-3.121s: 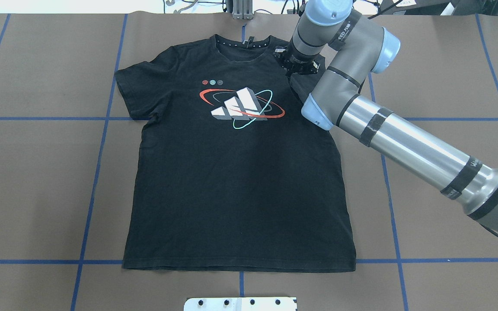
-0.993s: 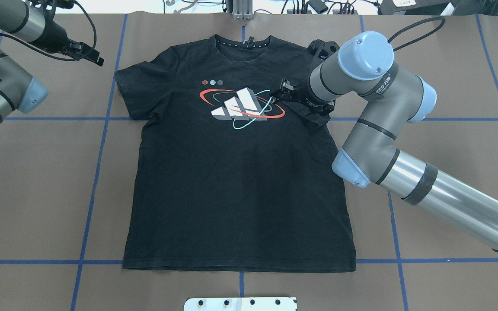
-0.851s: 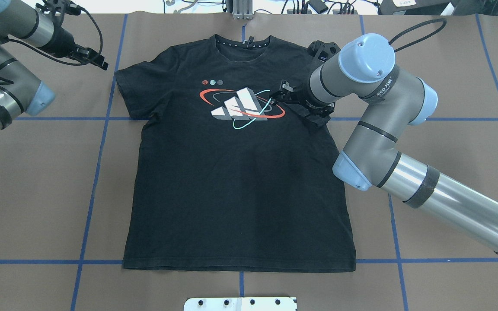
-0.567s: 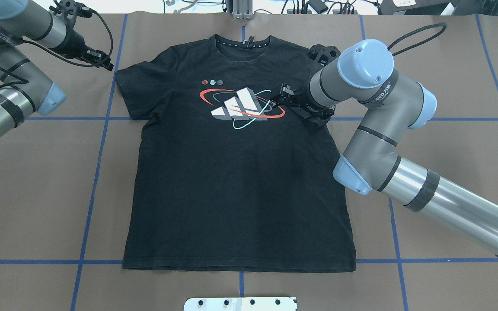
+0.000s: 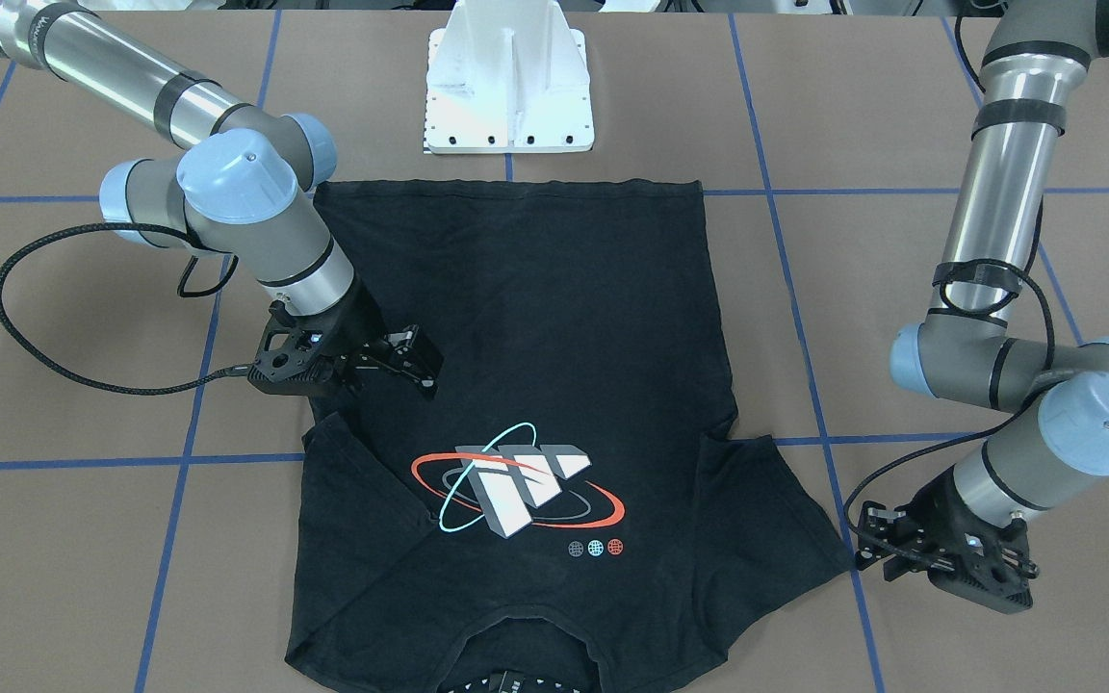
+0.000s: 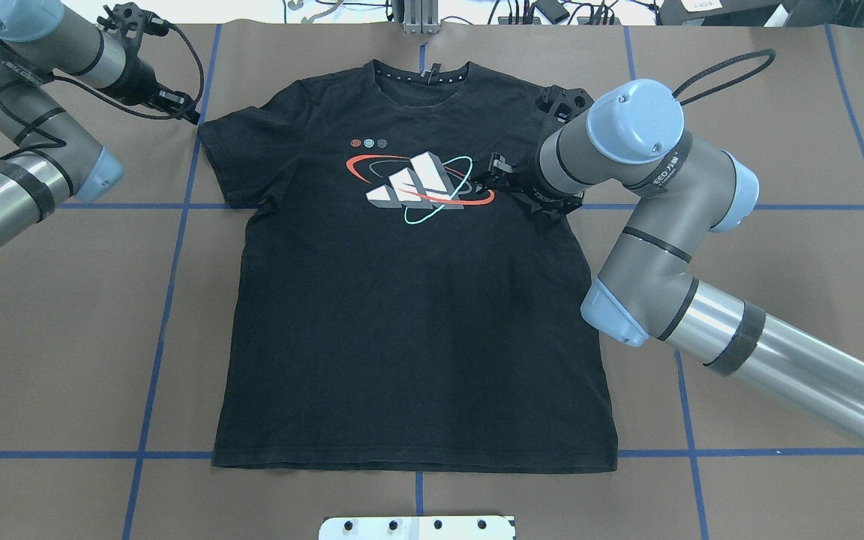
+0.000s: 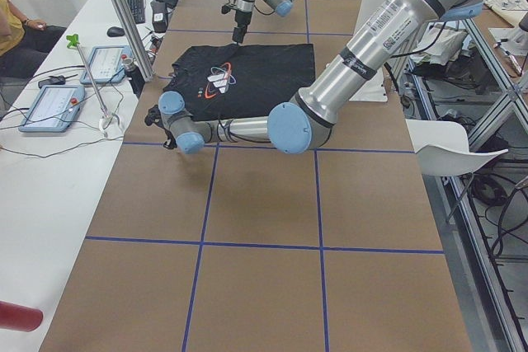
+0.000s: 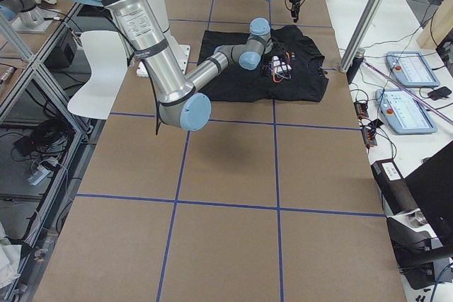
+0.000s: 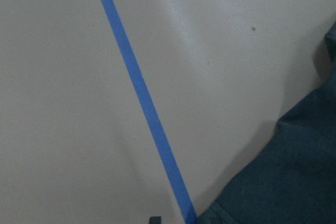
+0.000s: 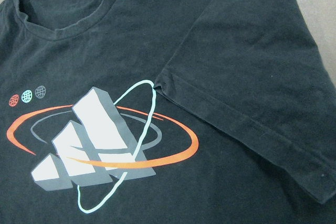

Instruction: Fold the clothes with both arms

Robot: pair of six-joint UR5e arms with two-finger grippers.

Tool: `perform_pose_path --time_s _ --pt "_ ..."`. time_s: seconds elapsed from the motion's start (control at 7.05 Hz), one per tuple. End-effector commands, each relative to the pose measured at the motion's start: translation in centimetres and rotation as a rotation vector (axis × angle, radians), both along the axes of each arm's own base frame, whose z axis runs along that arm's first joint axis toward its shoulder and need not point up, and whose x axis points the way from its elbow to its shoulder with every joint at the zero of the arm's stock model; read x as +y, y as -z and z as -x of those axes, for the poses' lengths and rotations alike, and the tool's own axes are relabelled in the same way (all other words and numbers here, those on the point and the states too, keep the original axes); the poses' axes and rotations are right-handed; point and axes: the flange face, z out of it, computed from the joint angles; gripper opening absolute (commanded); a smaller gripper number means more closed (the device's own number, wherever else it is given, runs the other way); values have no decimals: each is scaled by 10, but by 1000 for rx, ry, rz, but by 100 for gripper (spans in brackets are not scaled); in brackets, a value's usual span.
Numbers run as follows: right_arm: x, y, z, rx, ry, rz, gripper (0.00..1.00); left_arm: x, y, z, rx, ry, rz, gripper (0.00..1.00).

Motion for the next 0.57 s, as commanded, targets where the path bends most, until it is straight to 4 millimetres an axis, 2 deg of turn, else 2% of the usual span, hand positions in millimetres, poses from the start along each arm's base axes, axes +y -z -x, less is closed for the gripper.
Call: perform_pose_path --time_s 0.0,0.43 --pt "1 -2 0 3 0 1 100 2 1 -6 2 -3 1 41" --pt "4 -7 3 11 -1 -1 100 6 1 -18 -10 -1 -6 41"
